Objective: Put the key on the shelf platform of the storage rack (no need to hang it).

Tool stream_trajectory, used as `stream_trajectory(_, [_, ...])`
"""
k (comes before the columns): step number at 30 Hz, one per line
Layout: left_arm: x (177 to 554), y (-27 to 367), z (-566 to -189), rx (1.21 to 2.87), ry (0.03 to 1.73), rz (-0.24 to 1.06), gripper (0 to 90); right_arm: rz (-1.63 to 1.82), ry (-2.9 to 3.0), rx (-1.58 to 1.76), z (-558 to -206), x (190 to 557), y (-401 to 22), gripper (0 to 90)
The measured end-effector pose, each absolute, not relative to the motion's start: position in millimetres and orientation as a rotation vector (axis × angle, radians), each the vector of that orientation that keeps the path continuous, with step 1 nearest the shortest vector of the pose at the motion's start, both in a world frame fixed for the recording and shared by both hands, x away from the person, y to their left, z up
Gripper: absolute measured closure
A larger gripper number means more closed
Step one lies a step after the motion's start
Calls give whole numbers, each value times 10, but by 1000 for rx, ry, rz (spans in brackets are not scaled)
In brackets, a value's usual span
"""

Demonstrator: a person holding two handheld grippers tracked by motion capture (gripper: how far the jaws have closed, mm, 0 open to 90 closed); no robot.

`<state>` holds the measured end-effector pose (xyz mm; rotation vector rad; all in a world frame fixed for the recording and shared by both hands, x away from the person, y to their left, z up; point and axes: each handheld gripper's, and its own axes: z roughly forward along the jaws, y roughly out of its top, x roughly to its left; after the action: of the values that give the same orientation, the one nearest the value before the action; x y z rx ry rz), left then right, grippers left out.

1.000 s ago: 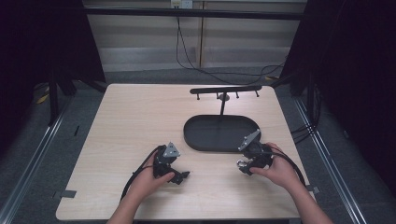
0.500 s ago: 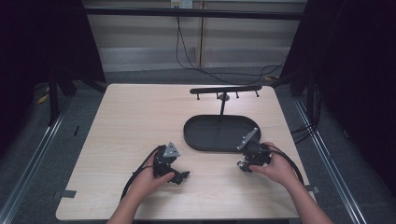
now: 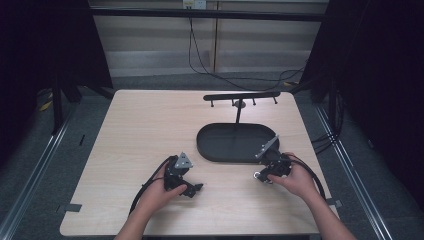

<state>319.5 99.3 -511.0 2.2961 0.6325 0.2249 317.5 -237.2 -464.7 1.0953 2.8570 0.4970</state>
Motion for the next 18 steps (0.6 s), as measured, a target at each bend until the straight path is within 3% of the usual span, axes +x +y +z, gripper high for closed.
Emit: stream_trajectory(18, [3194, 993, -5111, 2296, 633, 225, 0, 459, 2845, 1082, -4712, 3172, -2341, 849])
